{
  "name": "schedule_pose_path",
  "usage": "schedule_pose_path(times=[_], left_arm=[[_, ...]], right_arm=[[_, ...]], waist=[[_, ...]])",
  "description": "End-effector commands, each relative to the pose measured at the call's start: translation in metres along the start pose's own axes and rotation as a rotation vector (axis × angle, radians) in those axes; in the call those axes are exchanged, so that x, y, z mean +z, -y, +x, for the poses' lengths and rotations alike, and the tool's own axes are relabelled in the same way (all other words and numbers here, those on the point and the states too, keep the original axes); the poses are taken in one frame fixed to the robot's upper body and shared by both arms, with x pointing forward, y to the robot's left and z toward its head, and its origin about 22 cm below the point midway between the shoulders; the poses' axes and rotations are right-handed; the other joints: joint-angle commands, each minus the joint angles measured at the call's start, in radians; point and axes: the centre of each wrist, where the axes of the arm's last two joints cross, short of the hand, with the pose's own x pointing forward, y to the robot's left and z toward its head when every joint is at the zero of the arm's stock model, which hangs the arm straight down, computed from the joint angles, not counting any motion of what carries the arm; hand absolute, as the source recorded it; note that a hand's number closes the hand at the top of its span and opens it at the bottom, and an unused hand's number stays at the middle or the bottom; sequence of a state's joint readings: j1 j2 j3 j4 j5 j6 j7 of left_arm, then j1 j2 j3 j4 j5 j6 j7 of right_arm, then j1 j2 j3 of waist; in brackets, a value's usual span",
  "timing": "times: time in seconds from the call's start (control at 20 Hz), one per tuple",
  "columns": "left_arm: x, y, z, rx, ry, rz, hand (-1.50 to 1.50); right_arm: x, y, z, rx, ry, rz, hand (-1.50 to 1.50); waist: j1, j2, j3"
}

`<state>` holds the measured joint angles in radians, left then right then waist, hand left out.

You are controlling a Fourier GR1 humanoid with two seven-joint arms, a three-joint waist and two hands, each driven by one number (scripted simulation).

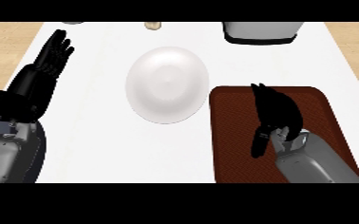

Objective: Pick the can from the tray and place it in the plate

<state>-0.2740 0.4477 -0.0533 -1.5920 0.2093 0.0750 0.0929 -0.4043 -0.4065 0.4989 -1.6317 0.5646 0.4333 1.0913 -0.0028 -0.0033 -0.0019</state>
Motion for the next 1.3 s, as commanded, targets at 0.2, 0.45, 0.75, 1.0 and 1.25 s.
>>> schedule_pose_path(times=[0.2, 0.45, 0.75, 1.0, 1.25], left_arm=[[0.005, -0.008, -0.013, 0.012, -0.008, -0.001, 0.00], [-0.002, 0.003, -0.008, 0.009, -0.013, 0.017, 0.00], [-0.005, 0.001, -0.001, -0.002, 0.004, 0.008, 0.00], [-0.001, -0.011, -0.012, 0.000, 0.009, 0.018, 0.00], [0.007, 0.011, 0.003, 0.016, 0.025, -0.017, 0.00]], right_arm=[[-0.014, -0.008, -0.013, 0.153, -0.275, 0.075, -1.50], [-0.012, -0.013, -0.030, 0.156, -0.295, 0.092, -1.50], [-0.029, -0.041, -0.048, 0.131, -0.289, 0.170, -1.50], [-0.049, -0.049, -0.064, 0.138, -0.335, 0.198, -1.50], [-0.057, -0.051, -0.080, 0.224, -0.372, 0.193, -1.50]], waist=[[-0.002, 0.001, 0.000], [-0.008, 0.001, 0.001], [-0.002, 0.003, 0.002], [0.003, 0.005, 0.002], [0.010, 0.003, 0.002]])
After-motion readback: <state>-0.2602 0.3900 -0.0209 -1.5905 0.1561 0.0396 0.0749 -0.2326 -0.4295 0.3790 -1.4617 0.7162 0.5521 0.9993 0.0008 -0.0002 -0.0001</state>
